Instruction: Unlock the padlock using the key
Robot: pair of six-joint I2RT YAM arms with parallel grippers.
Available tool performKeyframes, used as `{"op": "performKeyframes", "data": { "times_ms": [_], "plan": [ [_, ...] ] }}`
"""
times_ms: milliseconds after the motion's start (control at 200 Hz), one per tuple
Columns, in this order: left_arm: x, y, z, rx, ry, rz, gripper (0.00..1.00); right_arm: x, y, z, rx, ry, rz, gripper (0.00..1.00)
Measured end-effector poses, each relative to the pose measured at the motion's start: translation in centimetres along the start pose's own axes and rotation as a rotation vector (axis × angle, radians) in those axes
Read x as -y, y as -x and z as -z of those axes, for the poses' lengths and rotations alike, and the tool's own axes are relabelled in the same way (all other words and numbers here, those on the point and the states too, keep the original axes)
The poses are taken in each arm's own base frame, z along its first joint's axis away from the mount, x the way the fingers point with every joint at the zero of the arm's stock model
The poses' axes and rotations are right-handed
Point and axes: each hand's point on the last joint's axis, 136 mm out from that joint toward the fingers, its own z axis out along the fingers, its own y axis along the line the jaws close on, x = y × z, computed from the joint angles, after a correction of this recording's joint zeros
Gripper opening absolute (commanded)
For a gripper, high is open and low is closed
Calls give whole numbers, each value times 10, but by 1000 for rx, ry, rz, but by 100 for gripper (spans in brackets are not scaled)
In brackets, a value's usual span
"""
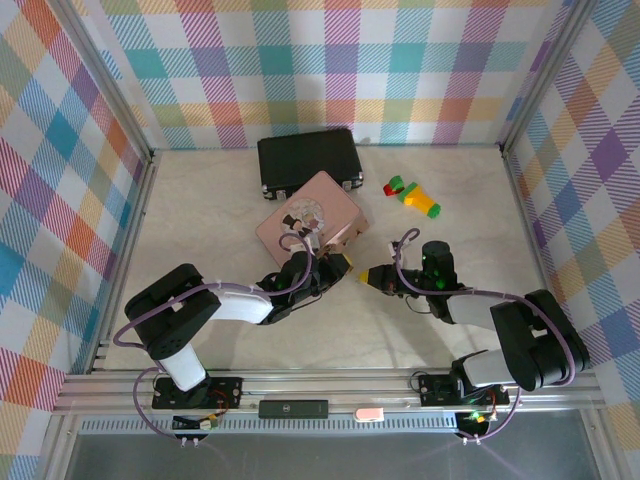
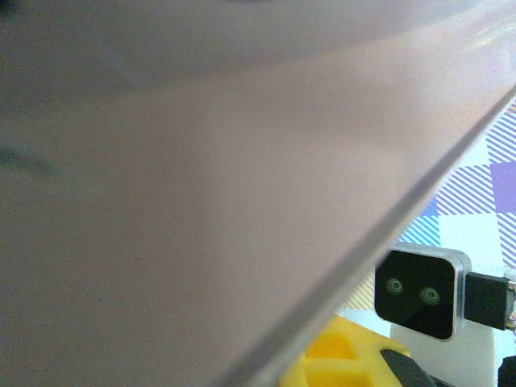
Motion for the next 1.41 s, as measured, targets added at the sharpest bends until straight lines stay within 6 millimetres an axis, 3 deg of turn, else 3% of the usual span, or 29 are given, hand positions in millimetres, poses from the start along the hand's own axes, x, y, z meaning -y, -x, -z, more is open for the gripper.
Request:
{"op": "performKeyframes", "data": {
  "times_ms": [570,1405],
  "plan": [
    [1,-4,0,-8,-3,-2,0,3,1,-3,-4,10,-19,0],
    [12,-3,0,0,-47,28,0,-10,4,-2,-5,45,-16,0]
  ]
}}
